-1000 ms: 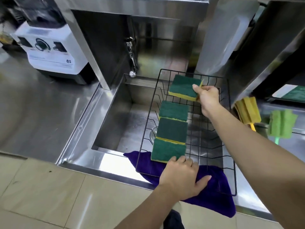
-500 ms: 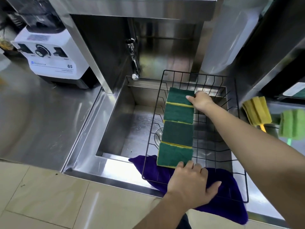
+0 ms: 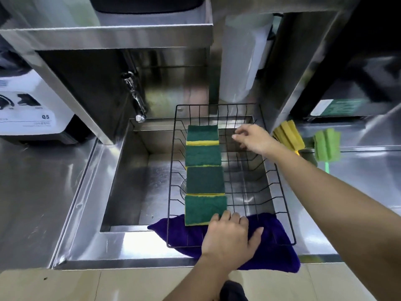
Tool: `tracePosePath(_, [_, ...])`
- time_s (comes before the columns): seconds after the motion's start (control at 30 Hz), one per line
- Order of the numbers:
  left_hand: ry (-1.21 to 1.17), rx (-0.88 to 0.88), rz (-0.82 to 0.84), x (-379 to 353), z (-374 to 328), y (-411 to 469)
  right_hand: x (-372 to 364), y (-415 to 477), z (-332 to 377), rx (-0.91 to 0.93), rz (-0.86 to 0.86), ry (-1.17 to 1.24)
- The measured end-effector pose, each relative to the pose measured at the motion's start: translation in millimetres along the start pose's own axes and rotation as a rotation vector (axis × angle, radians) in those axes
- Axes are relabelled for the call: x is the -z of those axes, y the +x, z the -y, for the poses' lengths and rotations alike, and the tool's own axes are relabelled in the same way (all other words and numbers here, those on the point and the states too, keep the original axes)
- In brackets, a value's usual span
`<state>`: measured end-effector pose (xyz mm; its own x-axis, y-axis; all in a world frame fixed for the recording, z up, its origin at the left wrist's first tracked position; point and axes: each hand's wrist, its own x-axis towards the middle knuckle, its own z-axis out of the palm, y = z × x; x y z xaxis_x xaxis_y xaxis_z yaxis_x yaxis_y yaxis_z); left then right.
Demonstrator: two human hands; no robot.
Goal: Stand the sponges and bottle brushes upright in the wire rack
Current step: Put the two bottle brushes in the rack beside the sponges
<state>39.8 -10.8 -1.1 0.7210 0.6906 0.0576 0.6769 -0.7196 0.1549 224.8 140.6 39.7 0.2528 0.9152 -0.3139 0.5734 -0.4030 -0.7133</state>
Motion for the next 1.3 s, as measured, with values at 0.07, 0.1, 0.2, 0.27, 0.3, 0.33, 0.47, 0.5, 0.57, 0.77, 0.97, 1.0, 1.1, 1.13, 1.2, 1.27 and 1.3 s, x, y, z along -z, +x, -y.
tracePosePath(0.07, [0.001, -0.006, -0.029, -1, 0, 1, 21, -12, -7, 0.031, -0.248, 0.007])
tracePosePath(0.1, [-0.004, -0.002, -0.034, -1, 0, 1, 30, -18, -14, 0.012, -0.362, -0.016])
tracePosePath(0.2, [-0.01, 0.001, -0.012, 3, -2, 3, 48, -35, -45, -0.107, -0.556, -0.095])
tracePosePath(0.27, [-0.009, -0.016, 0.009, 4, -6, 5, 53, -46, -70, -0.142, -0.561, -0.167])
tracePosePath(0.3, [-0.007, -0.024, 0.015, 4, -8, 5, 54, -52, -80, -0.149, -0.547, -0.224])
tracePosePath(0.33, [-0.005, -0.033, 0.019, 4, -11, 6, 54, -57, -89, -0.161, -0.54, -0.271])
tracePosePath(0.47, [0.004, -0.044, 0.053, 2, -16, 9, 50, -73, -115, -0.243, -0.509, -0.26])
tracePosePath(0.5, [0.003, -0.044, 0.063, 2, -15, 9, 46, -77, -118, -0.275, -0.46, -0.258])
tracePosePath(0.57, [0.002, -0.051, 0.067, 1, -14, 10, 40, -83, -124, -0.355, -0.381, -0.258])
tracePosePath(0.77, [-0.029, -0.072, 0.066, 2, -12, 9, 29, -91, -129, -0.409, -0.324, -0.266])
tracePosePath(0.97, [-0.052, -0.089, 0.041, 2, -11, 7, 49, -94, -104, -0.303, -0.51, -0.076])
tracePosePath(1.0, [-0.056, -0.089, 0.037, 2, -11, 7, 52, -94, -97, -0.266, -0.535, -0.02])
tracePosePath(1.1, [-0.051, -0.084, 0.043, 2, -11, 7, 53, -99, -68, -0.167, -0.562, 0.276])
tracePosePath(1.13, [-0.05, -0.082, 0.035, 1, -11, 7, 51, -101, -58, -0.15, -0.55, 0.383])
tracePosePath(1.2, [-0.057, -0.076, 0.012, 1, -11, 8, 44, -106, -37, -0.099, -0.507, 0.448])
tracePosePath(1.27, [-0.07, -0.072, -0.013, 1, -9, 6, 33, -112, -20, -0.051, -0.436, 0.326])
tracePosePath(1.3, [-0.075, -0.073, -0.024, 1, -9, 6, 26, -114, -14, -0.033, -0.392, 0.235])
